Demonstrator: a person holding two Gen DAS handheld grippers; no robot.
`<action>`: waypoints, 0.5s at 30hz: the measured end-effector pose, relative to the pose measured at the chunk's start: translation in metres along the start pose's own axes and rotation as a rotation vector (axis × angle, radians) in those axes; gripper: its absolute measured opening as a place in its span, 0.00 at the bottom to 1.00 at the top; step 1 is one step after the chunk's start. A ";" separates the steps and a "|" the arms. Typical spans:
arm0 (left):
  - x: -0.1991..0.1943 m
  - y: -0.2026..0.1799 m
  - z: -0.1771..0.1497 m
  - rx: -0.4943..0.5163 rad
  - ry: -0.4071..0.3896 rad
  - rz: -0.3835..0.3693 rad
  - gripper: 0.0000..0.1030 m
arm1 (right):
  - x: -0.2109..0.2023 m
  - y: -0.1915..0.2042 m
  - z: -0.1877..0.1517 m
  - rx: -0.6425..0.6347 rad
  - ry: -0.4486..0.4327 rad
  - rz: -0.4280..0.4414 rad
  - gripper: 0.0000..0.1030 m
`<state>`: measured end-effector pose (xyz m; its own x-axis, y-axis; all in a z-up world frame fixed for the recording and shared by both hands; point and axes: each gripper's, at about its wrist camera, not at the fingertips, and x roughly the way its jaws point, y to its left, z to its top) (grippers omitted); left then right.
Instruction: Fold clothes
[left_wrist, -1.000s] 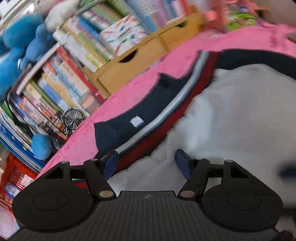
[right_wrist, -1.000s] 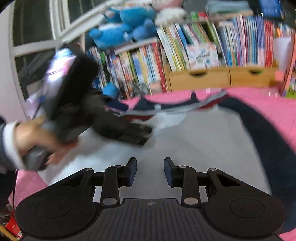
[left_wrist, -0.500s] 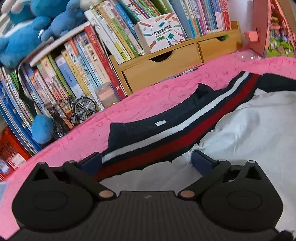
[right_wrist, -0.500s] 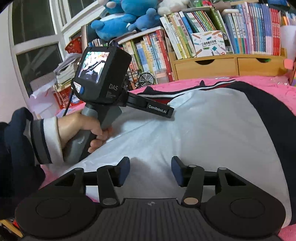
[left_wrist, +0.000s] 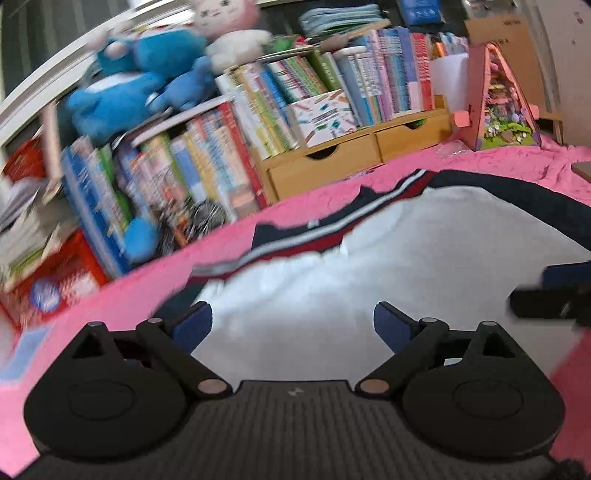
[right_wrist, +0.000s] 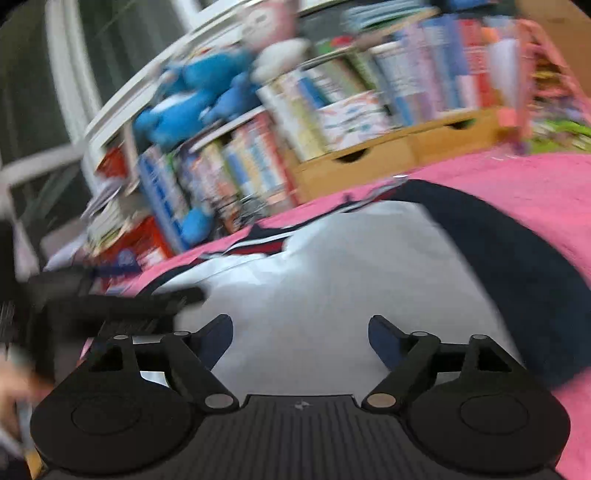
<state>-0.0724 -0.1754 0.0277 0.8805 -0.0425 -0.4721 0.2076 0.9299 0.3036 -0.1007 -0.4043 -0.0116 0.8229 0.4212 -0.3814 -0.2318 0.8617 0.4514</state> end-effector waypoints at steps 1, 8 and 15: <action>-0.001 -0.006 -0.004 0.008 -0.003 0.003 0.93 | -0.010 -0.005 -0.004 0.030 -0.019 -0.009 0.79; -0.001 -0.045 -0.025 0.073 0.022 0.026 0.98 | -0.068 -0.037 -0.028 0.291 -0.240 -0.187 0.81; 0.019 -0.040 -0.014 -0.106 0.120 -0.081 1.00 | -0.059 -0.048 -0.022 0.341 -0.216 -0.303 0.84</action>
